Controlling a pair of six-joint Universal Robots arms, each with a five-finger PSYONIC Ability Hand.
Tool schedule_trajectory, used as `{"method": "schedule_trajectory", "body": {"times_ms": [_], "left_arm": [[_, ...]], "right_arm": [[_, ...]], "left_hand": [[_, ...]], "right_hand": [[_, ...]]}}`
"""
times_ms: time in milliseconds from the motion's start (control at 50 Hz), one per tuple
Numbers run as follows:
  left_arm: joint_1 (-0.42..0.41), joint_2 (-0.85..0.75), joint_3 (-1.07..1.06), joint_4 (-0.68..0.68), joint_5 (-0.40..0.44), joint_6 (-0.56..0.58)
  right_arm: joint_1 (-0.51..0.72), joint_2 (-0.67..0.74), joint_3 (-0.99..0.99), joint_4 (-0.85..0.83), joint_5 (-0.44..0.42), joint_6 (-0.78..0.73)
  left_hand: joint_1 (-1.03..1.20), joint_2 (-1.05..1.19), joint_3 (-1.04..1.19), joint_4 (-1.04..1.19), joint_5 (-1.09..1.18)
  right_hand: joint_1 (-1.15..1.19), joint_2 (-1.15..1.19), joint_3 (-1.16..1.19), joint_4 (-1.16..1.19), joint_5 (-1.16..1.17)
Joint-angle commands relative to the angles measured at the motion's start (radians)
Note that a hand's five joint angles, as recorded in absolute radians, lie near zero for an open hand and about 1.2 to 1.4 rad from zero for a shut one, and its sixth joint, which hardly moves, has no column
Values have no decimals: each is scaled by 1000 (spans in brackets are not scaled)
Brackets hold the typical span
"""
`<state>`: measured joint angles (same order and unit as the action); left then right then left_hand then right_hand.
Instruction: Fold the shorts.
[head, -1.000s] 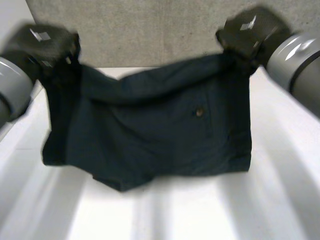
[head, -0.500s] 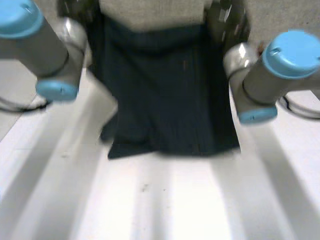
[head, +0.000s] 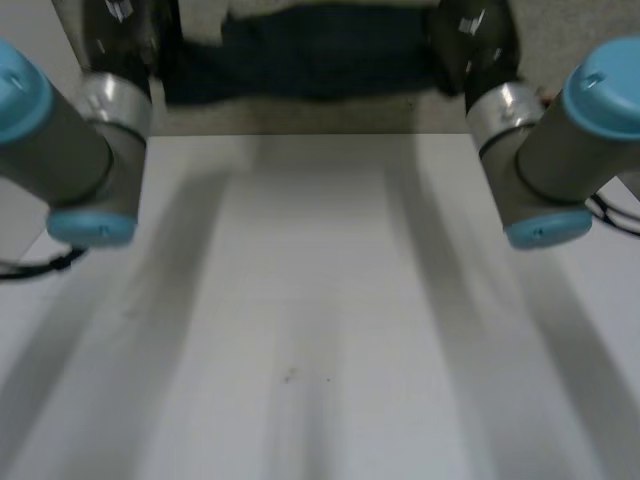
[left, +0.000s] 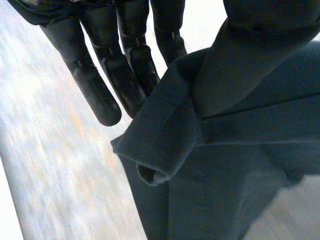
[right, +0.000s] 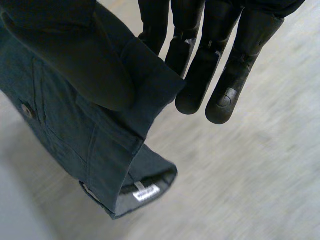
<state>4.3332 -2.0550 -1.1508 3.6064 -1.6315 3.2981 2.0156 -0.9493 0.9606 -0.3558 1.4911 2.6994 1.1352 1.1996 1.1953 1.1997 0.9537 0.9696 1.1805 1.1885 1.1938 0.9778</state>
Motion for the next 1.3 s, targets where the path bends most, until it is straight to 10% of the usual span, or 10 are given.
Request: {"method": "schedule_trajectory", "body": {"times_ms": [20,220,760,1120,1300], "left_arm": [[-9,-161,-170,-14,-1,64],[-17,-257,-273,-167,-7,190],[-20,170,-642,-531,-2,224],[-32,556,-781,-998,77,455],[-15,432,-620,-734,110,495]], "right_arm": [[0,159,75,214,-8,-32],[-2,225,127,415,28,-147],[-15,-97,458,678,8,-211],[-28,-525,823,1003,-97,-515],[-133,-445,652,954,-227,-373]], "left_hand": [[261,197,201,197,268],[261,197,201,197,268],[261,197,201,197,268],[261,197,201,197,268],[261,197,201,197,268]], "right_hand": [[427,216,208,202,244],[427,216,208,202,244],[427,216,208,202,244],[427,216,208,202,244],[427,216,208,202,244]]}}
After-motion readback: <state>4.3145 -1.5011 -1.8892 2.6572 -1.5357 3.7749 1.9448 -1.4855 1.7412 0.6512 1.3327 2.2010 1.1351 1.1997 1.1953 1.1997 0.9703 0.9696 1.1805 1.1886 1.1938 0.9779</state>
